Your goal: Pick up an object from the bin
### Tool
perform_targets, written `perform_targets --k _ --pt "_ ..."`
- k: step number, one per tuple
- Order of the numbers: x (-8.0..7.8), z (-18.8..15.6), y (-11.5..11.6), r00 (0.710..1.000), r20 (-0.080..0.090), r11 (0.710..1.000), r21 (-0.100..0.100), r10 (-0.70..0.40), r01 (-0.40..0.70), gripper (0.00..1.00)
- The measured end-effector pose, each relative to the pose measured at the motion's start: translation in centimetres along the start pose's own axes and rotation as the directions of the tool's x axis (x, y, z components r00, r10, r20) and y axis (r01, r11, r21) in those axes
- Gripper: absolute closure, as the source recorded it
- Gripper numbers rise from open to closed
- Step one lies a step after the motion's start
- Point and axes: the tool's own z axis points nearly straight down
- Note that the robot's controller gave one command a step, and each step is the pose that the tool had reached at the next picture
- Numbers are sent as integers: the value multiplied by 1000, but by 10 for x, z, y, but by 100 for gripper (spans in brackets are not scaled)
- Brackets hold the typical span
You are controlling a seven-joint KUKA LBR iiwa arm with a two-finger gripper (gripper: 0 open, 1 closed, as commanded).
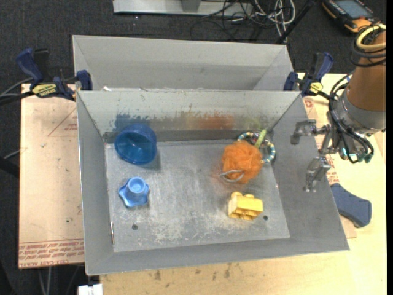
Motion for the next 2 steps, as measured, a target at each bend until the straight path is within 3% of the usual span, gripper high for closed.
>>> perform_targets --k 1,2 --pt "-2 -4 1 1000 7 1000 2 -3 3 0" --pt "10 170 36 993 3 993 -2 119 -119 100"
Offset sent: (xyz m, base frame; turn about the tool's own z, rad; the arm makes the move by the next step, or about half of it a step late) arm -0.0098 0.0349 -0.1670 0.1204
